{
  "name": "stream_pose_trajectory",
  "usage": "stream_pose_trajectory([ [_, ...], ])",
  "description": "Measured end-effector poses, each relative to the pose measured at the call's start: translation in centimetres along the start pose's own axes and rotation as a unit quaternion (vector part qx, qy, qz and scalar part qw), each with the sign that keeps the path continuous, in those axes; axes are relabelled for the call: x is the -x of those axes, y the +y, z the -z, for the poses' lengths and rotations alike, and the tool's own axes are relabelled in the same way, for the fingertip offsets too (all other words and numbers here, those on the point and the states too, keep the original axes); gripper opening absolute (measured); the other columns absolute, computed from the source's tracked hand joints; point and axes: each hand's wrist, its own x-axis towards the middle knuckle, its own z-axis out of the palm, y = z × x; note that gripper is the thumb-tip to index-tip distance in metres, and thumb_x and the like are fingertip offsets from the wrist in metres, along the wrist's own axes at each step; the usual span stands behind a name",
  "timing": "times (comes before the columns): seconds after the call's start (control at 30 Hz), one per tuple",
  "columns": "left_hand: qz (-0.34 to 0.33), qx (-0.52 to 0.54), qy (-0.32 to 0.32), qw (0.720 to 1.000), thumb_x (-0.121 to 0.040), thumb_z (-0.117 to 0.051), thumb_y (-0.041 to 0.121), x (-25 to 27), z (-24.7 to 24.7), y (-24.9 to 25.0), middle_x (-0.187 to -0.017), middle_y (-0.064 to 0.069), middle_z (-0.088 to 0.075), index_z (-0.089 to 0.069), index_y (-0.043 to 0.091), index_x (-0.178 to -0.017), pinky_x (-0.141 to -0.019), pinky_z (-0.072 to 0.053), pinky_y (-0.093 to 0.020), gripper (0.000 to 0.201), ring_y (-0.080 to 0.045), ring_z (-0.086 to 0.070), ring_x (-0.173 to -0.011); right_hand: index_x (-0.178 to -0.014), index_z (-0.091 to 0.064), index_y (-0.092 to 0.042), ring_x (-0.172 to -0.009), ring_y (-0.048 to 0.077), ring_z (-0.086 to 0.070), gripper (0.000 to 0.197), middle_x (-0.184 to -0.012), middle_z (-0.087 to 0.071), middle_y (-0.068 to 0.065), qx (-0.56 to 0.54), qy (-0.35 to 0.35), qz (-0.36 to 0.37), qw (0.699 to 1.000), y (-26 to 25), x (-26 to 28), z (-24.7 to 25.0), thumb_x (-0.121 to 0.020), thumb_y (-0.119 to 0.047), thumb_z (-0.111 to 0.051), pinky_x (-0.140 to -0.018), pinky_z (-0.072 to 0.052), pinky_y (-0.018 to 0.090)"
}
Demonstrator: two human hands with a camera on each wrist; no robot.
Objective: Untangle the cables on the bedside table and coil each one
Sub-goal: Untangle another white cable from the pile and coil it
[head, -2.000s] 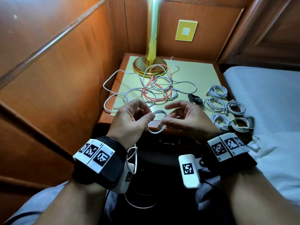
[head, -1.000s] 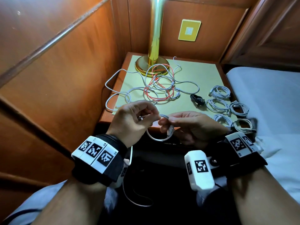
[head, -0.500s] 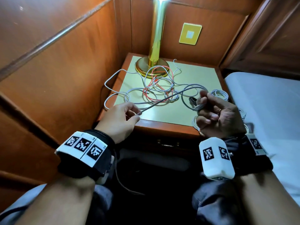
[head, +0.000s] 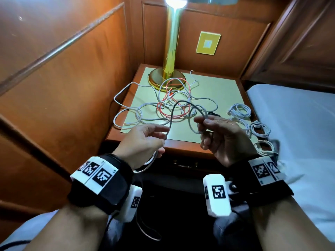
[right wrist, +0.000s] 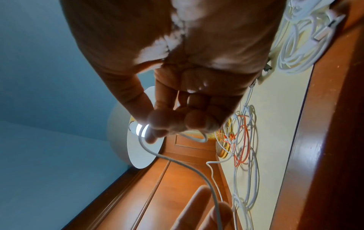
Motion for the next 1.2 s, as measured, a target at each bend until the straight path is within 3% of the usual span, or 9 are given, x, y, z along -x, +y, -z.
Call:
stream_pose_trajectory([
  [0.27, 0.006, -0.002, -0.019, 1.000, -0.065, -0.057, 0.025, 0.3, 0.0, 0.8, -0.101, -0.001, -0.072, -0.073, 0.016, -0.116, -0.052, -0.033, -0.021, 0.054, -0.005, -0.049, -0.062, -0.081, -0.073, -0.010, -0.048, 0.014, -0.038, 0.020, -0.072, -0.052, 0.004, -0.023, -0.008, -0.033, 0.999, 0.2, -0.1, -0.7, -0.075, -0.019, -0.056, -0.050, -0.030, 0.028],
  [0.4, -0.002, 0.033, -0.029, 0.999, -0.065, -0.057, 0.026, 0.2, 0.1, 1.1, -0.094, 0.003, -0.067, -0.072, 0.019, -0.118, -0.053, -0.030, -0.021, 0.056, -0.006, -0.046, -0.064, -0.080, -0.069, -0.008, -0.049, 0.014, -0.034, 0.029, -0.071, -0.049, 0.003, -0.051, 0.035, -0.033, 0.998, 0.4, -0.4, -0.7, -0.089, -0.016, -0.042, -0.051, -0.027, 0.027],
  [0.57, 0.002, 0.037, -0.072, 0.997, -0.056, -0.064, 0.031, 0.7, -0.4, 1.0, -0.101, 0.004, -0.070, -0.067, 0.019, -0.127, -0.051, -0.032, -0.018, 0.072, -0.004, -0.054, -0.070, -0.095, -0.069, -0.004, -0.051, 0.012, -0.036, 0.029, -0.070, -0.046, 0.000, -0.055, 0.073, -0.023, 0.996, 0.6, -0.7, -0.8, -0.097, -0.018, -0.044, -0.049, -0.031, 0.027],
  [0.73, 0.030, 0.090, -0.162, 0.982, -0.056, -0.065, 0.037, 1.2, -0.7, 0.8, -0.112, -0.009, -0.070, -0.070, 0.014, -0.122, -0.052, -0.016, -0.032, 0.070, -0.015, -0.052, -0.061, -0.119, -0.065, -0.007, -0.051, 0.009, -0.026, 0.048, -0.064, -0.033, -0.006, 0.039, 0.066, -0.076, 0.994, 1.1, -0.8, -0.8, -0.088, -0.044, -0.062, -0.049, -0.024, 0.028],
  [0.83, 0.032, 0.120, -0.210, 0.970, -0.065, -0.062, 0.035, 1.7, -0.5, 0.9, -0.116, -0.018, -0.068, -0.069, 0.009, -0.124, -0.045, -0.019, -0.028, 0.065, -0.023, -0.055, -0.064, -0.109, -0.069, -0.008, -0.049, 0.010, -0.024, 0.033, -0.059, -0.029, -0.007, 0.098, 0.020, -0.067, 0.993, 1.2, -0.5, -1.1, -0.094, -0.037, -0.060, -0.046, -0.020, 0.025],
  [0.93, 0.038, 0.154, -0.222, 0.962, -0.072, -0.063, 0.036, 1.6, 0.1, 1.2, -0.128, -0.018, -0.065, -0.077, 0.014, -0.110, -0.044, -0.029, -0.024, 0.046, -0.028, -0.062, -0.071, -0.093, -0.067, -0.011, -0.047, 0.011, -0.024, 0.022, -0.058, -0.030, -0.004, 0.117, 0.084, -0.025, 0.989, 1.0, -1.0, -0.5, -0.101, -0.027, -0.054, -0.044, -0.020, 0.024],
  [1.0, 0.059, 0.178, -0.205, 0.961, -0.080, -0.061, 0.050, 1.3, 0.5, 1.4, -0.128, -0.019, -0.064, -0.075, 0.014, -0.111, -0.044, -0.028, -0.025, 0.050, -0.028, -0.063, -0.070, -0.089, -0.063, -0.011, -0.046, 0.011, -0.027, 0.023, -0.060, -0.034, -0.002, 0.079, 0.181, -0.011, 0.980, 0.6, -1.4, 0.4, -0.103, -0.026, -0.052, -0.040, -0.024, 0.023],
  [1.1, 0.092, 0.147, -0.082, 0.981, -0.086, -0.056, 0.064, 0.7, 1.1, 1.7, -0.098, -0.014, -0.066, -0.066, 0.005, -0.120, -0.043, -0.016, -0.024, 0.069, -0.017, -0.047, -0.052, -0.084, -0.058, -0.013, -0.041, 0.009, -0.032, 0.029, -0.057, -0.039, -0.004, 0.040, 0.296, 0.003, 0.955, 0.1, -1.9, 2.1, -0.104, -0.031, -0.048, -0.040, -0.026, 0.024],
  [1.2, -0.012, -0.021, 0.102, 0.995, -0.089, -0.064, 0.052, -0.2, 1.9, 0.9, -0.075, -0.001, -0.058, -0.068, 0.010, -0.097, -0.042, -0.023, -0.023, 0.043, -0.010, -0.036, -0.045, -0.079, -0.059, -0.016, -0.038, 0.011, -0.032, 0.031, -0.056, -0.040, -0.002, 0.080, 0.374, 0.009, 0.924, -0.2, -2.0, 4.1, -0.102, -0.031, -0.046, -0.040, -0.027, 0.024],
])
